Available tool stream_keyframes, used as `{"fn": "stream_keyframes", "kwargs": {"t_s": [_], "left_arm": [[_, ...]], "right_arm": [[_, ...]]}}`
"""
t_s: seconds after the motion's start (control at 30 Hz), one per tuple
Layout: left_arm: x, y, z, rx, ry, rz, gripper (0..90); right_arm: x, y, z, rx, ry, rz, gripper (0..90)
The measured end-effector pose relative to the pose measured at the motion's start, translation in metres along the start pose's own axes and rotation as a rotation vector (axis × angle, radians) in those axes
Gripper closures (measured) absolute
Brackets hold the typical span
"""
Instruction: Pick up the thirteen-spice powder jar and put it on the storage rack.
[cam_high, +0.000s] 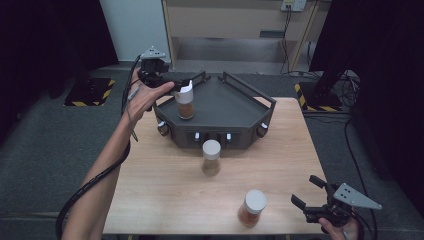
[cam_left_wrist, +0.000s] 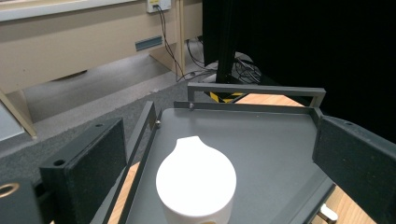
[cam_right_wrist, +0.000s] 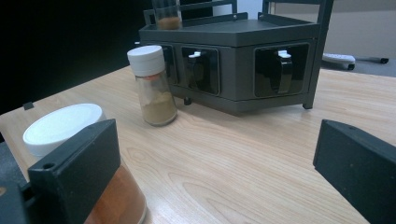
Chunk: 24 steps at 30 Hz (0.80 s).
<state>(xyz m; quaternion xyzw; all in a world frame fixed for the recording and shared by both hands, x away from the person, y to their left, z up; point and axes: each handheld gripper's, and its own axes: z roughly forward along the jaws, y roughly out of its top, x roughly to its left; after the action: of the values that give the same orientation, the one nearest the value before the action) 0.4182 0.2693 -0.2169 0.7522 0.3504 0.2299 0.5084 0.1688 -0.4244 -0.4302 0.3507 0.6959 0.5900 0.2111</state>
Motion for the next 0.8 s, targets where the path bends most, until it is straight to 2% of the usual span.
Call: {"fn": "stream_keyframes", "kwargs": {"t_s": [0.47,0.8], "left_arm": [[-0.006,-0.006,-0.024,-0.054,-0.047,0.043,1.5],[-0.016,-0.029,-0.042,-0.106,-0.1,0.065,1.7]], "right_arm": [[0.001,0.0,0.0,0.001,-0.003,-0.001,1.4],[0.001,0.001,0.0,0.002,-0.001,-0.006,1.4]]}}
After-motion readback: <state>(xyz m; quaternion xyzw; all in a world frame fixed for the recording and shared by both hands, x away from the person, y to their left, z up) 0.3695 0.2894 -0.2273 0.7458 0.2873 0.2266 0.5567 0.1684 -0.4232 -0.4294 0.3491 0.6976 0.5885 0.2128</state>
